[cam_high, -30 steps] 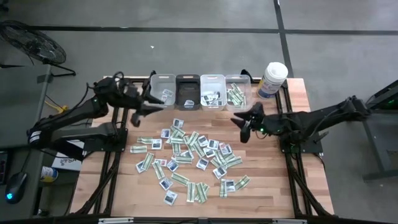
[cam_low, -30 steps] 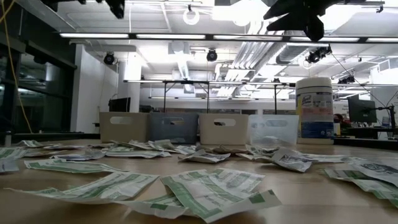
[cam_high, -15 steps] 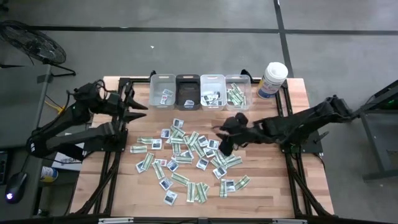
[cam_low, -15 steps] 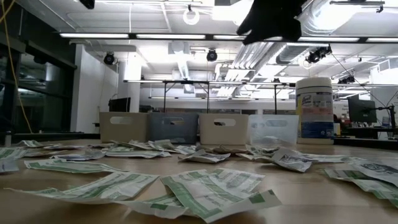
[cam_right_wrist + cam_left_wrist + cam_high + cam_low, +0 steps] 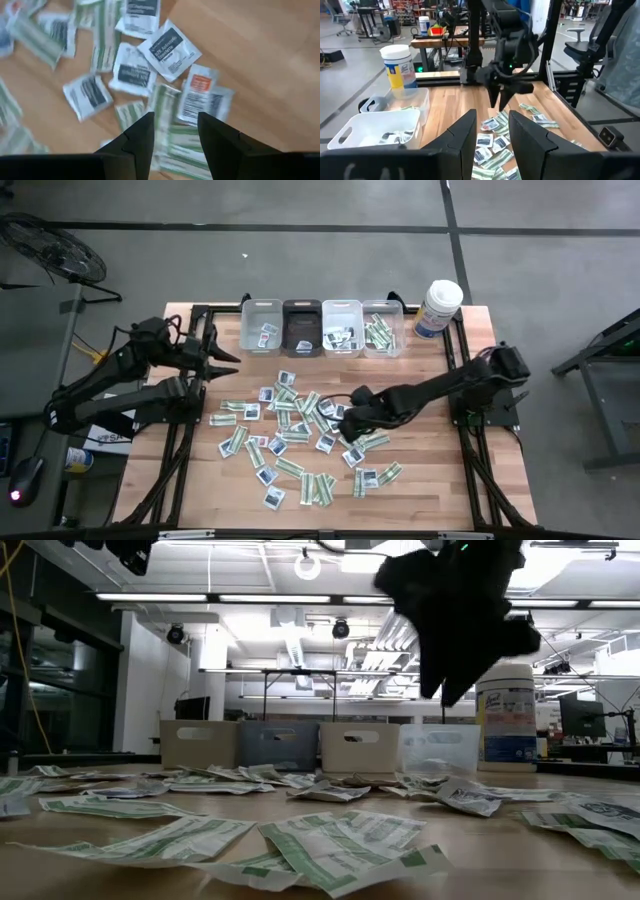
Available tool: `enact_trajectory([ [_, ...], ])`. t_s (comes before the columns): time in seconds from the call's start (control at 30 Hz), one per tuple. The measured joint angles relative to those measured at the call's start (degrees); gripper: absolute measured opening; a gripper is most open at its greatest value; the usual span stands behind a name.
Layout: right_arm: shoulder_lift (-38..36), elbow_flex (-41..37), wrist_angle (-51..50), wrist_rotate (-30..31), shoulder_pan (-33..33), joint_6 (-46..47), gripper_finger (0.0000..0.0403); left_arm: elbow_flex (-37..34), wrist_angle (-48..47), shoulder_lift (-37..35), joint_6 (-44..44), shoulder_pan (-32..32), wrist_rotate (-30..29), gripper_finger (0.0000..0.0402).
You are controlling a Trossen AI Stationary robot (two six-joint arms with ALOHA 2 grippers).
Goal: Pick & Place First Aid Supplies
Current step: Put the orange ointment pack into the gray bin
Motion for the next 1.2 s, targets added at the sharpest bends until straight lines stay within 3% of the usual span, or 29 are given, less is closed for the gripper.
enact_trajectory([
  [0.3,6.62,0.0,1.18,-1.67,-3.71,8.28,0.0144,-1.63,0.48,0.01,0.24,0.0,-1.05,0.0111],
  [0.6,6.6,-0.52,0.46,0.04,-6.29,7.21,0.0144,-1.83,0.36,0.01,1.19,0.0,0.21,0.0111],
  [0.9,7.29,-0.76,-0.6,-0.87,-8.3,-6.34,0.0144,-1.85,0.2,0.01,1.17,0.0,0.23,0.0111],
  [1.0,7.3,-0.76,-1.0,-3.64,-8.49,-13.67,0.0144,-1.85,0.2,0.01,0.85,0.0,0.31,0.0111],
  [1.2,7.3,-0.76,-2.33,-1.89,-7.3,-28.52,0.0144,-1.85,0.13,0.01,0.64,0.0,0.65,0.0111],
])
